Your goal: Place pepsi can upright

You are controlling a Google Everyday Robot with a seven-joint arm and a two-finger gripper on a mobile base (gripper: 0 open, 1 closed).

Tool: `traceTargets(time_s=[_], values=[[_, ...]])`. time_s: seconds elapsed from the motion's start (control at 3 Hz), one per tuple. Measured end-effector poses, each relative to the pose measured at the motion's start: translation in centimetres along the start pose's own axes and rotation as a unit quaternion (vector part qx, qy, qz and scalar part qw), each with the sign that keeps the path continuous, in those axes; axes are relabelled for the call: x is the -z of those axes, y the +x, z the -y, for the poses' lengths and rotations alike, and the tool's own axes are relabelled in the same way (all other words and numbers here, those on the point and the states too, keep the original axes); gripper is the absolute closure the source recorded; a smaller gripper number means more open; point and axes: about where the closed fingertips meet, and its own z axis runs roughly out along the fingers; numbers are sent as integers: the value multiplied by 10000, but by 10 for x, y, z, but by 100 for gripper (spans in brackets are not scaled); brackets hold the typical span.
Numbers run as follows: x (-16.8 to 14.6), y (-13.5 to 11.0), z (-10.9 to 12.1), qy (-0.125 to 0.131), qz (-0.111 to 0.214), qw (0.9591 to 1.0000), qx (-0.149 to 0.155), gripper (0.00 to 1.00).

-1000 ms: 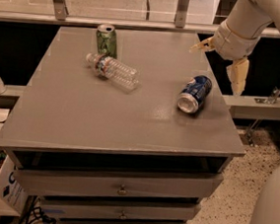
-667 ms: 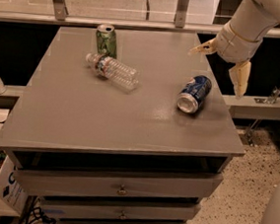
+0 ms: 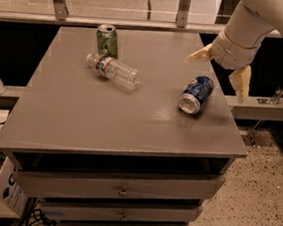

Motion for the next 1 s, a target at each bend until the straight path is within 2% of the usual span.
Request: traceTargets(time_s=[0.33,1.0], values=[[-18,6,22,107,147,9996,224,0],[-39,6,25,17,290,9987,414,0]])
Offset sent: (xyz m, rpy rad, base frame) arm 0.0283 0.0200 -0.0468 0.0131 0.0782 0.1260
